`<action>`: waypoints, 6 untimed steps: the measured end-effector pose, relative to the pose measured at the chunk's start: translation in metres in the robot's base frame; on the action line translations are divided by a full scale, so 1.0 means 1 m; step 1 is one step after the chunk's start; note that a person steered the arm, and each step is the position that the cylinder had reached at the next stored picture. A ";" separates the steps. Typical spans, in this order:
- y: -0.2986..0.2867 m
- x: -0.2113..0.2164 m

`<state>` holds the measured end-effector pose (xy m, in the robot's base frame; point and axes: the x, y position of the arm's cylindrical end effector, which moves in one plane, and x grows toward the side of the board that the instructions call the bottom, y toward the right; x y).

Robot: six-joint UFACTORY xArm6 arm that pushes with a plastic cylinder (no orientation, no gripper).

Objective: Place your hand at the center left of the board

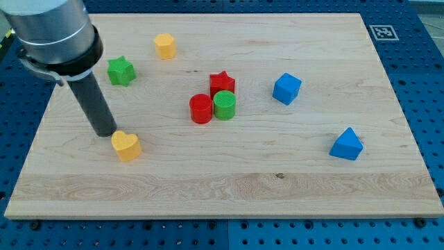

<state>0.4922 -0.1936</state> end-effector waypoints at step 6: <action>-0.073 -0.062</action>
